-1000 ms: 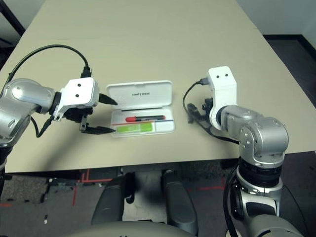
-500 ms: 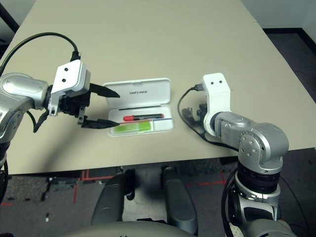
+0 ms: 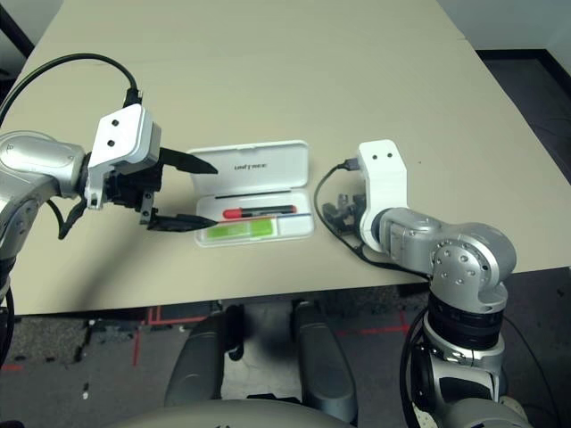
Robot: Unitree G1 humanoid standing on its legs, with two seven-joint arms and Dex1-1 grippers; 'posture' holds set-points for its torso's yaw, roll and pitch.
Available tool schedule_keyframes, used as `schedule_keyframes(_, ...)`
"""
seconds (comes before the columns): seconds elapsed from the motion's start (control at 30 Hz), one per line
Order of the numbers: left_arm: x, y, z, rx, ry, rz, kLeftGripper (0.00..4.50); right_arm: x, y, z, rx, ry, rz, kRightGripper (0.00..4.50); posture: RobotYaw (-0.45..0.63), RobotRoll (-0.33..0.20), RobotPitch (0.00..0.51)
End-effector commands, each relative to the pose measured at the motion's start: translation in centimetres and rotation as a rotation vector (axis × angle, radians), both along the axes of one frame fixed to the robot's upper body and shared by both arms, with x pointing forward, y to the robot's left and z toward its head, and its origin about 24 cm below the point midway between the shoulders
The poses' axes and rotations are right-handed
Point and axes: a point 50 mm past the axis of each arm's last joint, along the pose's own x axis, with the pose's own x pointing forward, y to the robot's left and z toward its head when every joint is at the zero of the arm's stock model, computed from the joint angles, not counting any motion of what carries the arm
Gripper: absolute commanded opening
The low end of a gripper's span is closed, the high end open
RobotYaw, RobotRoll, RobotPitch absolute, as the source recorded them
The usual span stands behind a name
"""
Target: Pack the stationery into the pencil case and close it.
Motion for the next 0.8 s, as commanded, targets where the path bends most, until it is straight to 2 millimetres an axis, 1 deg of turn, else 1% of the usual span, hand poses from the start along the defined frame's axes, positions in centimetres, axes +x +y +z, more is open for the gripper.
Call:
schedule_keyframes(0.03,-0.3,0.0,0.2,0.018,-0.01,-0.006,4.48,-0.3,0.0,-1.9,0.004,0.111,0.006,4.5,-0.1,0.0,0.252)
schedule_keyframes(0.17,-0.2,0.0,0.2,0.021,-0.014,-0.002,4.48,-0.3,0.1,-2.0,-0.002,0.118,0.016,4.5,-0.1,0.0,0.249)
schedule_keyframes(0.23,-0.3,0.0,0.2,0.021,-0.015,-0.002,4.5,-0.3,0.1,-1.9,-0.007,0.118,0.022,4.13,-0.1,0.0,0.248)
schedule_keyframes(0.3,-0.3,0.0,0.2,0.021,-0.017,-0.002,4.5,-0.3,0.0,-1.8,-0.013,0.119,0.03,3.51,-0.09,0.0,0.247)
schedule_keyframes(0.43,-0.3,0.0,0.2,0.022,-0.018,-0.002,4.5,-0.2,-0.1,-1.7,-0.022,0.121,0.045,2.06,-0.09,0.0,0.246)
schedule_keyframes(0.53,-0.2,0.0,0.2,0.022,-0.02,-0.001,4.5,-0.2,-0.2,-1.5,-0.027,0.122,0.056,0.85,-0.09,0.0,0.242)
schedule_keyframes(0.6,-0.3,-0.1,0.3,0.021,-0.022,-0.002,4.5,-0.1,-0.3,-1.4,-0.033,0.121,0.064,0.29,-0.09,0.0,0.242)
schedule_keyframes(0.7,-0.2,-0.1,0.3,0.021,-0.024,-0.002,4.5,0.0,-0.6,-0.9,-0.06,0.121,0.101,0.29,-0.09,0.0,0.235)
schedule_keyframes(0.8,-0.2,0.0,0.3,0.025,-0.025,-0.001,4.5,0.0,-0.7,0.0,-0.104,0.116,0.189,0.29,-0.09,0.0,0.228)
